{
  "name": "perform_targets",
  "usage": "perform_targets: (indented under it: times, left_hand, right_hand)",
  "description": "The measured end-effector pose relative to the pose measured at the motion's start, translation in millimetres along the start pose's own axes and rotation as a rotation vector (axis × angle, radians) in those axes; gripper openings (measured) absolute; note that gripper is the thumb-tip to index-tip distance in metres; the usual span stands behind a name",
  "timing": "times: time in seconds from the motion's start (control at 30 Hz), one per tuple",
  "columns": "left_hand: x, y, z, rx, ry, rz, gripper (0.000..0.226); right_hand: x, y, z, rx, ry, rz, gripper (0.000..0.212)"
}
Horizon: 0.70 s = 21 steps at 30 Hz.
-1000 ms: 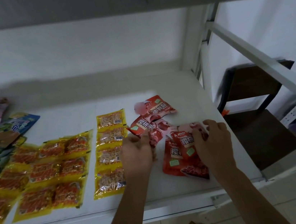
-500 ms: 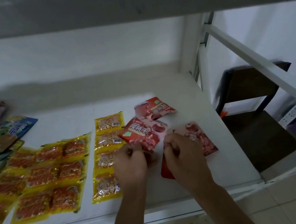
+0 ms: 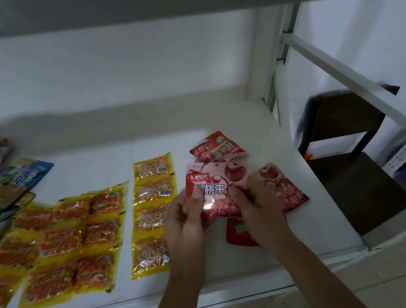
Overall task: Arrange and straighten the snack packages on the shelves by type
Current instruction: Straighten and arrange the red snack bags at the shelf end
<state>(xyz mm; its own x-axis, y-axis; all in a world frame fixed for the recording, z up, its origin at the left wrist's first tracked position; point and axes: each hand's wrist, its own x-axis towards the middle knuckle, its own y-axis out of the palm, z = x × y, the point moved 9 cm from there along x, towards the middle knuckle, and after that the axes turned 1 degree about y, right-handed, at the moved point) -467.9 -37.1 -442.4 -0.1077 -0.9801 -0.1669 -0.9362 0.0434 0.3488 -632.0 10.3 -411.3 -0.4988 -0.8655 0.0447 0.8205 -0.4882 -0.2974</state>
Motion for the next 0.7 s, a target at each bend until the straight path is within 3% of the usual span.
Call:
perform_targets:
  times: [0.07, 0.17, 0.33, 0.5, 0.7]
  left_hand:
    - [7, -4, -2, 0.096, 0.048, 0.028, 0.025]
    - [7, -13, -2, 0.160, 0.092, 0.003, 0.007]
    - [2, -12, -7, 0.249, 0.195, -0.022, 0.025]
    - [-1, -3, -2, 0.110, 0.142, 0.116, 0.022]
    - [1, -6, -2, 0.180, 0.161, 0.167, 0.023]
  right_hand:
    - [-6, 0, -1, -0.078, -0.076, -0.011, 0.026]
    - [-10, 8, -2, -0.057, -0.096, 0.030, 0.014]
    - [-6, 11, -8, 0.079, -0.049, 0.099, 0.019]
    - [-5, 10, -8, 0.044, -0.072, 0.091, 0.012]
    - [-13, 13, -8, 0.093, -0.058, 0.149, 0.015]
